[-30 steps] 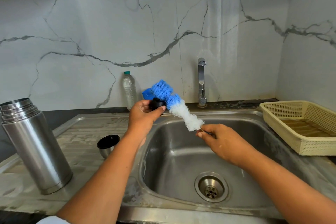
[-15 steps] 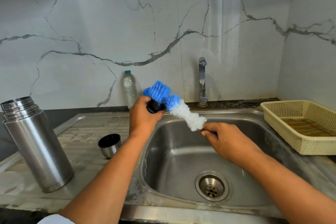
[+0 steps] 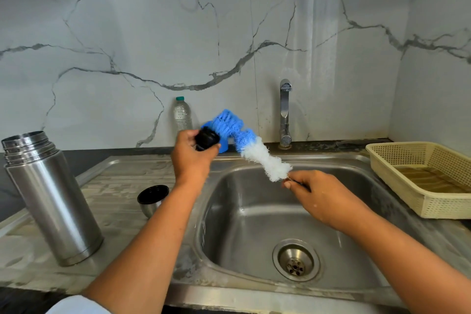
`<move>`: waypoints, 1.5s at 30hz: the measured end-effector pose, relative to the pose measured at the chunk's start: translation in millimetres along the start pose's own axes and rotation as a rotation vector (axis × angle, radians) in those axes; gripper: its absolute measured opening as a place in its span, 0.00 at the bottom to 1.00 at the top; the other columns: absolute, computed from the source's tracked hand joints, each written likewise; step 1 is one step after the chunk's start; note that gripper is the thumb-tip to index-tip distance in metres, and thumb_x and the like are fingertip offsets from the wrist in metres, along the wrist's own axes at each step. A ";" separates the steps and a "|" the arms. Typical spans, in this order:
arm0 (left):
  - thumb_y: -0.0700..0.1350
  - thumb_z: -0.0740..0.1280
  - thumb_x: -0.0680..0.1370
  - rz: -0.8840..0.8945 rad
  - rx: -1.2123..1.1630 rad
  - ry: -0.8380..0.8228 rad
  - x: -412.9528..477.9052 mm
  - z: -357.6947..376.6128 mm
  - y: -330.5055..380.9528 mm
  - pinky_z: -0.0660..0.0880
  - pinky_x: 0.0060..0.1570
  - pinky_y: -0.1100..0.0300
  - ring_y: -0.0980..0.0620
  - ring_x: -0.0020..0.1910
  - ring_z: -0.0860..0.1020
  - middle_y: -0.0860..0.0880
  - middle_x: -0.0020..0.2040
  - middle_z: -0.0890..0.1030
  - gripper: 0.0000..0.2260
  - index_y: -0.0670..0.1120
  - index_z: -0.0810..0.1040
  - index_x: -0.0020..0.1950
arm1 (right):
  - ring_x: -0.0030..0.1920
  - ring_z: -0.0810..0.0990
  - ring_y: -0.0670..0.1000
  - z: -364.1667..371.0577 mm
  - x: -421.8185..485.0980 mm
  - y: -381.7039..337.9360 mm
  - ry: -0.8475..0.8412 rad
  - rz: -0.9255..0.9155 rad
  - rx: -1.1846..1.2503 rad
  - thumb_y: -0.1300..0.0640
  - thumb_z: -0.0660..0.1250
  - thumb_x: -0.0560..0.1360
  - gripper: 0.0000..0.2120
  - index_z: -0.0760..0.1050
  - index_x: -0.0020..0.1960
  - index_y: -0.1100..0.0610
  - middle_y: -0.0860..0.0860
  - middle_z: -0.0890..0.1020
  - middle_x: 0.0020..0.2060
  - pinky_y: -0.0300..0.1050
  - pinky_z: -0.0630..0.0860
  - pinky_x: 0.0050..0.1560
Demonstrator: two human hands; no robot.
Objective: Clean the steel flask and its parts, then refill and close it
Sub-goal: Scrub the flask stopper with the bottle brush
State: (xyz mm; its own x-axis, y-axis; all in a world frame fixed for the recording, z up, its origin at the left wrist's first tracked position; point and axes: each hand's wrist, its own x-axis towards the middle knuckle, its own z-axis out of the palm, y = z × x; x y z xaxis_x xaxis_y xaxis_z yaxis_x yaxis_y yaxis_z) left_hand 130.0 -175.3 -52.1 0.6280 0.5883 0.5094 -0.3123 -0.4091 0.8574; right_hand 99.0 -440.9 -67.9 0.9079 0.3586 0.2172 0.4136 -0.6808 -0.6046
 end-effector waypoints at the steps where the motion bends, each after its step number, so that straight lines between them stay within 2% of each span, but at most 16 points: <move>1: 0.38 0.81 0.70 -0.013 -0.026 0.044 4.0 -4.2 -2.3 0.72 0.47 0.72 0.53 0.52 0.80 0.51 0.52 0.80 0.23 0.49 0.74 0.58 | 0.30 0.73 0.44 -1.3 -0.5 1.9 -0.012 0.012 -0.016 0.47 0.60 0.84 0.10 0.80 0.51 0.46 0.48 0.79 0.33 0.38 0.69 0.32; 2: 0.38 0.81 0.70 -0.016 -0.032 0.045 5.1 -6.3 -4.5 0.72 0.47 0.71 0.52 0.53 0.80 0.50 0.52 0.80 0.23 0.49 0.74 0.58 | 0.31 0.73 0.44 -1.0 -0.6 3.1 -0.021 0.019 -0.025 0.47 0.60 0.84 0.10 0.80 0.51 0.46 0.48 0.80 0.34 0.38 0.70 0.32; 7: 0.39 0.82 0.69 -0.004 0.002 -0.165 -7.0 5.8 -7.2 0.72 0.49 0.70 0.55 0.54 0.79 0.51 0.55 0.81 0.24 0.48 0.74 0.58 | 0.29 0.71 0.44 7.3 5.2 0.6 -0.008 0.036 -0.002 0.48 0.59 0.85 0.11 0.79 0.52 0.48 0.47 0.77 0.32 0.38 0.67 0.31; 13: 0.40 0.81 0.71 -0.063 -0.083 -0.129 -4.4 2.1 -10.3 0.75 0.53 0.68 0.54 0.57 0.80 0.49 0.57 0.81 0.25 0.45 0.75 0.63 | 0.34 0.77 0.47 1.2 8.0 14.9 0.046 0.110 -0.071 0.48 0.57 0.85 0.11 0.77 0.53 0.48 0.47 0.79 0.36 0.40 0.68 0.32; 19: 0.45 0.81 0.72 -0.108 -0.104 -0.172 -5.6 6.6 -7.4 0.75 0.53 0.67 0.57 0.56 0.80 0.51 0.58 0.81 0.26 0.46 0.75 0.66 | 0.38 0.79 0.48 0.4 9.5 14.7 0.091 0.112 -0.096 0.50 0.56 0.85 0.12 0.77 0.53 0.50 0.48 0.80 0.39 0.41 0.69 0.33; 23: 0.47 0.79 0.73 -0.123 -0.147 -0.187 -8.7 9.3 -7.3 0.78 0.56 0.61 0.56 0.54 0.82 0.50 0.57 0.83 0.22 0.46 0.77 0.64 | 0.38 0.80 0.50 -1.4 9.5 15.3 0.079 0.135 -0.122 0.51 0.55 0.84 0.12 0.77 0.52 0.51 0.49 0.80 0.38 0.43 0.69 0.33; 28: 0.46 0.78 0.75 -0.134 -0.179 -0.230 -9.3 15.7 -12.5 0.81 0.58 0.55 0.53 0.51 0.85 0.51 0.51 0.86 0.13 0.49 0.80 0.57 | 0.37 0.80 0.49 -2.6 8.1 16.7 0.134 0.180 -0.084 0.51 0.57 0.84 0.11 0.78 0.52 0.50 0.49 0.81 0.37 0.43 0.70 0.33; 31: 0.45 0.80 0.73 -0.127 -0.132 -0.251 -10.5 16.3 -18.6 0.79 0.57 0.58 0.52 0.53 0.84 0.51 0.53 0.85 0.16 0.49 0.80 0.58 | 0.38 0.81 0.51 -3.5 11.0 21.9 0.148 0.261 -0.015 0.50 0.59 0.83 0.11 0.79 0.53 0.51 0.50 0.82 0.38 0.47 0.77 0.38; 34: 0.42 0.81 0.71 -0.136 -0.107 -0.317 -14.9 18.2 -21.0 0.77 0.54 0.61 0.51 0.53 0.83 0.50 0.53 0.85 0.17 0.52 0.80 0.55 | 0.40 0.80 0.52 -6.8 13.0 26.1 0.176 0.376 0.097 0.52 0.59 0.83 0.11 0.79 0.52 0.54 0.52 0.82 0.40 0.48 0.76 0.42; 36: 0.40 0.82 0.69 -0.144 -0.086 -0.368 -21.7 21.0 -20.5 0.77 0.53 0.61 0.51 0.54 0.83 0.50 0.53 0.84 0.18 0.52 0.79 0.54 | 0.39 0.76 0.53 -9.4 12.5 26.1 0.198 0.475 0.266 0.54 0.60 0.83 0.11 0.79 0.53 0.57 0.54 0.79 0.40 0.48 0.73 0.40; 40: 0.41 0.83 0.68 -0.172 -0.079 -0.439 -32.9 39.0 -6.8 0.76 0.53 0.63 0.51 0.56 0.82 0.50 0.55 0.84 0.22 0.50 0.79 0.58 | 0.30 0.65 0.50 -10.2 10.9 32.1 0.213 0.641 0.560 0.56 0.61 0.81 0.08 0.77 0.56 0.56 0.53 0.72 0.33 0.45 0.63 0.29; 42: 0.42 0.83 0.68 -0.104 0.008 -0.507 -27.6 58.0 3.6 0.76 0.56 0.60 0.51 0.57 0.81 0.52 0.56 0.83 0.24 0.49 0.78 0.60 | 0.29 0.62 0.49 -9.5 12.9 35.0 0.233 0.666 0.649 0.57 0.59 0.81 0.09 0.77 0.55 0.56 0.52 0.70 0.32 0.45 0.60 0.27; 45: 0.48 0.83 0.68 0.044 0.211 -0.648 -19.2 91.6 22.7 0.75 0.61 0.57 0.52 0.59 0.79 0.52 0.60 0.82 0.29 0.48 0.78 0.67 | 0.29 0.63 0.49 -10.6 15.3 33.0 0.249 0.690 0.714 0.57 0.59 0.81 0.08 0.77 0.53 0.55 0.52 0.70 0.32 0.44 0.61 0.28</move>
State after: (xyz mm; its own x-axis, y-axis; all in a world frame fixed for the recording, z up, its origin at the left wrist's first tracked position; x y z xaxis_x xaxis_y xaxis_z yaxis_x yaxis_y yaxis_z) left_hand 176.1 -259.8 -49.2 0.9384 0.0588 0.3406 -0.2429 -0.5888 0.7710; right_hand 127.2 -464.7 -76.4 0.9546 -0.1657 -0.2475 -0.2686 -0.1201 -0.9557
